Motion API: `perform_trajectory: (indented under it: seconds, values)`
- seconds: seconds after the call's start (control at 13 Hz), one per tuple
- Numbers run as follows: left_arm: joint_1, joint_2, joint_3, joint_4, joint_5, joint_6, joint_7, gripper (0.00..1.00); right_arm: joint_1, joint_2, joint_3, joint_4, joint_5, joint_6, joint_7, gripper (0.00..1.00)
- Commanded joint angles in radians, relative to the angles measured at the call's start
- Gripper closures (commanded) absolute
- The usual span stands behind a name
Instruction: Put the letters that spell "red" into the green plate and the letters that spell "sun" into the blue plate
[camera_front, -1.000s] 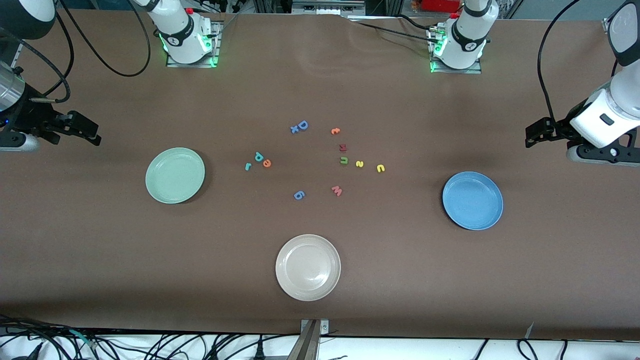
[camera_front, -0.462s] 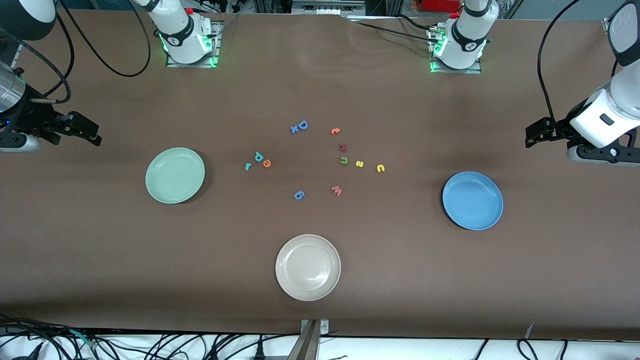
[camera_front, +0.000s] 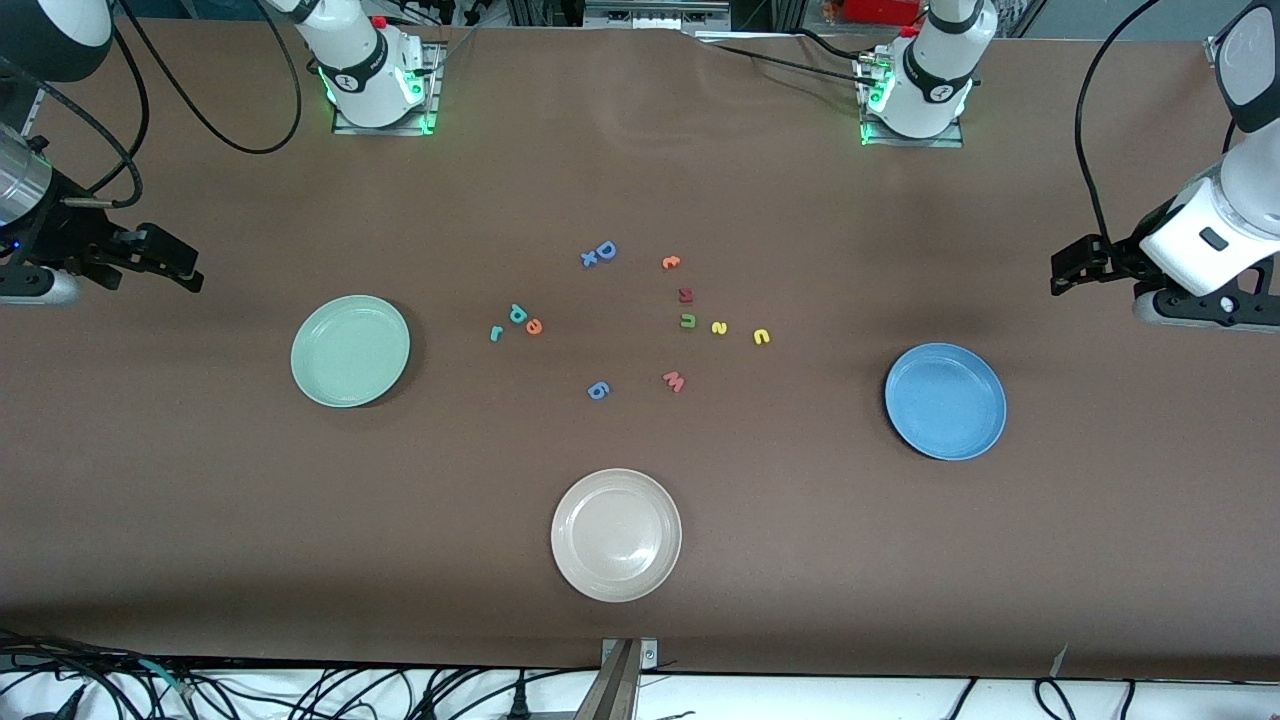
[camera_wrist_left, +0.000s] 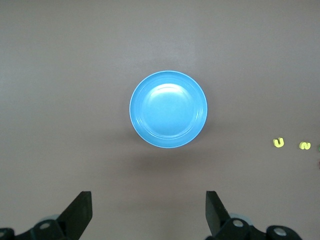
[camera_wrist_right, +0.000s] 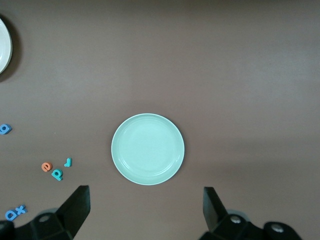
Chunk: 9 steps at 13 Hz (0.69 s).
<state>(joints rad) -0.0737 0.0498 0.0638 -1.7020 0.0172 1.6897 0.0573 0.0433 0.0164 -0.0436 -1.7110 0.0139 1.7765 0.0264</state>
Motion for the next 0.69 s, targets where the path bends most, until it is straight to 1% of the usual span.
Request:
perform_trajectory:
  seconds: [0.0,0.15,0.23,0.62]
  values:
    - [0.006,0.012,-0.001,0.027,-0.031,-0.016,0.003,0.00,0.001,0.017,0.002,0.028,-0.020,-0.008,-0.003,0.00]
    - [0.006,0.012,-0.001,0.027,-0.031,-0.016,0.003,0.00,0.024,0.022,0.004,0.028,-0.060,-0.009,-0.002,0.00]
    - [0.006,0.012,-0.001,0.027,-0.031,-0.016,0.003,0.00,0.032,0.022,0.004,0.030,-0.066,-0.008,-0.002,0.00]
    - [0.006,0.012,-0.001,0.027,-0.031,-0.016,0.003,0.00,0.029,0.023,0.001,0.036,-0.065,-0.023,-0.008,0.00]
